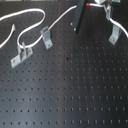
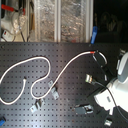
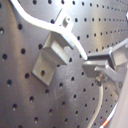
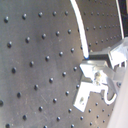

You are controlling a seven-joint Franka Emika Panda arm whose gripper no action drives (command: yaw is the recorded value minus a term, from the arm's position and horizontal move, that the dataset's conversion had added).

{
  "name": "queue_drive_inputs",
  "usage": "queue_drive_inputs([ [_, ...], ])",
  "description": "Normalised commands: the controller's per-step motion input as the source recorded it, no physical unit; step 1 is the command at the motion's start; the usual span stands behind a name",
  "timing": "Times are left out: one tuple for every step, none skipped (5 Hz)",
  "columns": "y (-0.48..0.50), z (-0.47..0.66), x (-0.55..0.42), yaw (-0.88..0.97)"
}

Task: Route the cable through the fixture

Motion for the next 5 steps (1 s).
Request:
queue_drive_inputs([
  [0.003, 0.49, 0.005, -0.02],
  [-0.014, 0.00, -0.023, 0.00],
  [-0.166, 0.01, -0.376, 0.00],
  [-0.107, -0.01, -0.521, -0.07],
  [0.068, -0.15, -0.309, -0.02],
])
